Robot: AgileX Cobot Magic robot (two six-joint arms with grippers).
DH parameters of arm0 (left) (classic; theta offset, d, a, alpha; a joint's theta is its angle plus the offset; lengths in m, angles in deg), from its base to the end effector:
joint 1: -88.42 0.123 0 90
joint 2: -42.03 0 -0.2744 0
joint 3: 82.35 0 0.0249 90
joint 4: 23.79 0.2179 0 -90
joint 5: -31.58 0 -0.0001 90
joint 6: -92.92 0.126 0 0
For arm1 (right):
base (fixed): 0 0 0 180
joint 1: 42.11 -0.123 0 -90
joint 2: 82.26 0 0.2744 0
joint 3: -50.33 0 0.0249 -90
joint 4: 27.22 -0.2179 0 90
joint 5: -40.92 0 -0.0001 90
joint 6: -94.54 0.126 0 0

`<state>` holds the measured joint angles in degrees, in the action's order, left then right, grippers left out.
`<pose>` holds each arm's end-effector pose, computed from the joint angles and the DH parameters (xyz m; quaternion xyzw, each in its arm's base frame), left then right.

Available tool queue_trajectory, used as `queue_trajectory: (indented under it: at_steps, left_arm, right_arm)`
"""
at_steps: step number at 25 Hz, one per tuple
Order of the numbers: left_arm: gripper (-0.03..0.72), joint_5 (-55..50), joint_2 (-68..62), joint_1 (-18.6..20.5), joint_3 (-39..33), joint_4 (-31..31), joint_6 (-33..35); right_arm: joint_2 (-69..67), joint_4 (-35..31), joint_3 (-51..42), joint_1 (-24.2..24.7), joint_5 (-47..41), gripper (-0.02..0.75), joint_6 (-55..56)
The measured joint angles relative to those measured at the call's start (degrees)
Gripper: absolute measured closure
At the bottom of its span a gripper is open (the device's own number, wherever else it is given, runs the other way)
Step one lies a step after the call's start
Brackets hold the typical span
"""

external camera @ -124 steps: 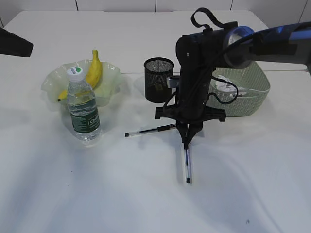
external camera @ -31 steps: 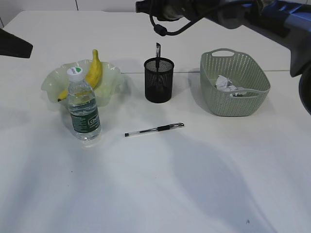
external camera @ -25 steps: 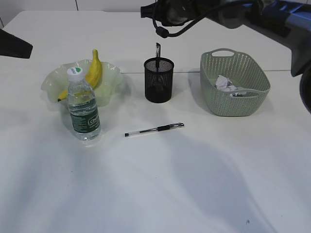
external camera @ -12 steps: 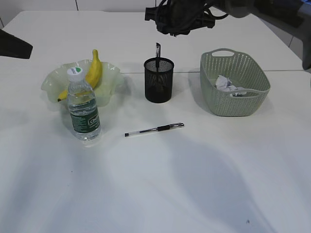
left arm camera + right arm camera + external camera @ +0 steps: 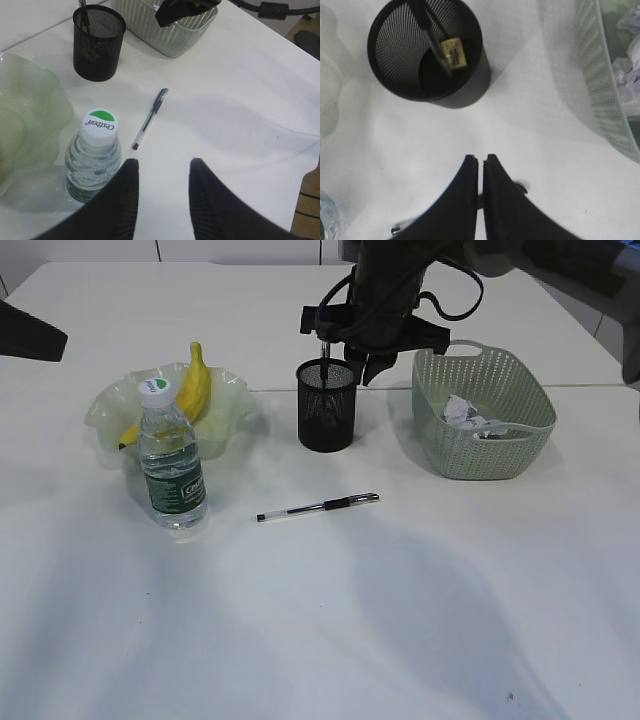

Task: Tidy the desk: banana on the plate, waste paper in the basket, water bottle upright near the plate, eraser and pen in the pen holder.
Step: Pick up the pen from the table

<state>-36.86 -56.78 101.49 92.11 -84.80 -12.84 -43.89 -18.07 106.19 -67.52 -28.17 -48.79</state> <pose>0.3057 -0.0343 0.2978 0.3028 0.8199 -0.3120 0.3725 0.4452 0.1907 0.2216 0.0839 0.9694 0.0442 0.2266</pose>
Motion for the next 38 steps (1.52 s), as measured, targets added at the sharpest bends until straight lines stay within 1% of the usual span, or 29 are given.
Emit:
queue_trajectory:
  at_steps: [3, 8, 11, 17, 19, 20, 22, 25, 27, 28, 30, 32, 38]
  left_arm:
    - [0.455, 0.00, 0.00, 0.00, 0.00, 0.00, 0.00]
    - [0.455, 0.00, 0.00, 0.00, 0.00, 0.09, -0.37]
    - [0.455, 0.00, 0.00, 0.00, 0.00, 0.09, -0.61]
    - [0.455, 0.00, 0.00, 0.00, 0.00, 0.09, -1.21]
    - [0.455, 0.00, 0.00, 0.00, 0.00, 0.09, -1.31]
    - [0.455, 0.00, 0.00, 0.00, 0.00, 0.09, -1.41]
    - [0.455, 0.00, 0.00, 0.00, 0.00, 0.09, -1.41]
    - [0.455, 0.00, 0.00, 0.00, 0.00, 0.09, -1.44]
    - [0.455, 0.00, 0.00, 0.00, 0.00, 0.67, -1.44]
    - [0.455, 0.00, 0.00, 0.00, 0.00, 1.17, -1.44]
    - [0.455, 0.00, 0.00, 0.00, 0.00, 2.20, -1.70]
    - [0.455, 0.00, 0.00, 0.00, 0.00, 2.72, -1.95]
    - [0.455, 0.00, 0.00, 0.00, 0.00, 2.94, -2.18]
  right_arm:
    - [0.00, -3.63, 0.00, 0.00, -1.65, 0.719, -3.08]
    - [0.00, -13.49, 0.00, 0.13, -2.02, 0.719, -6.57]
    - [0.00, -15.25, 0.00, 0.13, -2.02, 0.719, -7.03]
    - [0.00, -15.49, 0.00, 0.17, -2.15, 0.718, -8.98]
    - [0.00, -15.81, 0.00, 0.17, -2.15, 0.706, -8.98]
    - [0.00, -15.85, 0.00, 0.17, -2.15, 0.685, -8.98]
    - [0.03, -16.50, 0.00, 0.17, -2.15, 0.609, -8.98]
    - [0.12, -17.65, 0.00, 0.17, -2.15, 0.405, -8.74]
    - [0.12, -18.02, 0.00, 0.17, -2.15, 0.288, -8.33]
    - [0.12, -18.02, 0.00, 0.17, -2.15, 0.245, -8.33]
    - [0.12, -17.81, 0.00, 0.17, -2.15, 0.206, -8.33]
    - [0.12, -17.81, 0.00, 0.17, -2.15, 0.191, -6.80]
    - [0.12, -17.68, 0.00, -0.23, -2.15, 0.183, 6.98]
